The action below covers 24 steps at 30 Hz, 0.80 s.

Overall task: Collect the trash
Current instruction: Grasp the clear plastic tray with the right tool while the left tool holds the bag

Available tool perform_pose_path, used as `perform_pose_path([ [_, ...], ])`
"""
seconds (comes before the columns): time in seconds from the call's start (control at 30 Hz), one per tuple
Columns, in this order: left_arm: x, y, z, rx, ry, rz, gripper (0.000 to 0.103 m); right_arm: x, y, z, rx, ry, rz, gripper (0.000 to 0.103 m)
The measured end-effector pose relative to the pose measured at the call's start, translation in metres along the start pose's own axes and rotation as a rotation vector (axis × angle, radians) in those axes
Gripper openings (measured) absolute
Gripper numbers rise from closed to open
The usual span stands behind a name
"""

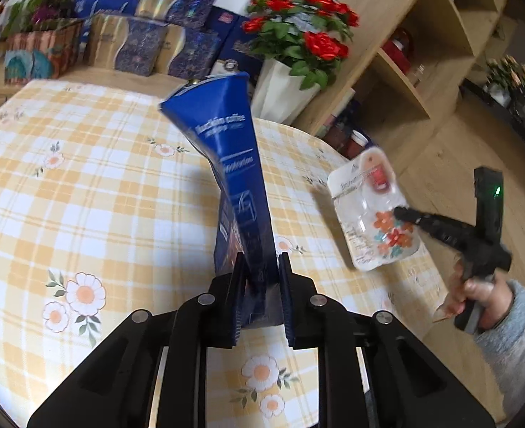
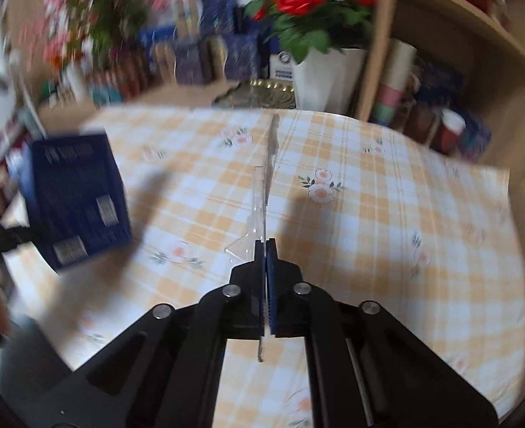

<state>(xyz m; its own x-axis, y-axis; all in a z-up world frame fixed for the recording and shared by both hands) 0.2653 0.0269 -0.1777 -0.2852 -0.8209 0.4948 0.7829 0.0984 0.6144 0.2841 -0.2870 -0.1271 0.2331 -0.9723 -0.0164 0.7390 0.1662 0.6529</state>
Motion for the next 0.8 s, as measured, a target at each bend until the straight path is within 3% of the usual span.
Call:
perform_pose_path([
  [0.2, 0.022, -0.01, 0.014, -0.023, -0.016, -0.069, 0.017, 0.006, -0.026, 0.038, 0.058, 0.09, -0.153, 0.005],
  [0.8, 0.052, -0.041, 0.016, -0.096, 0.064, -0.191, 0.019, -0.026, -0.092, 0.088, 0.087, 0.108, -0.125, 0.005],
])
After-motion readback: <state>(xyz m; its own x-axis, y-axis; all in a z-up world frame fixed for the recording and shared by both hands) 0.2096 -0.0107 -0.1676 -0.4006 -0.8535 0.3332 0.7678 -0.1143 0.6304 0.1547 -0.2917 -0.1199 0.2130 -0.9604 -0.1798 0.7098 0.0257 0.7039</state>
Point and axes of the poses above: each gripper's, at about its wrist camera, not at the fingertips, and z roughly against the way its jaws point, x to its right, y to its top, the point moved 3 cm from there along -z, roughly the way its jaws point, and after that the axes turned 3 degrees about z, right-handed, at the moved point
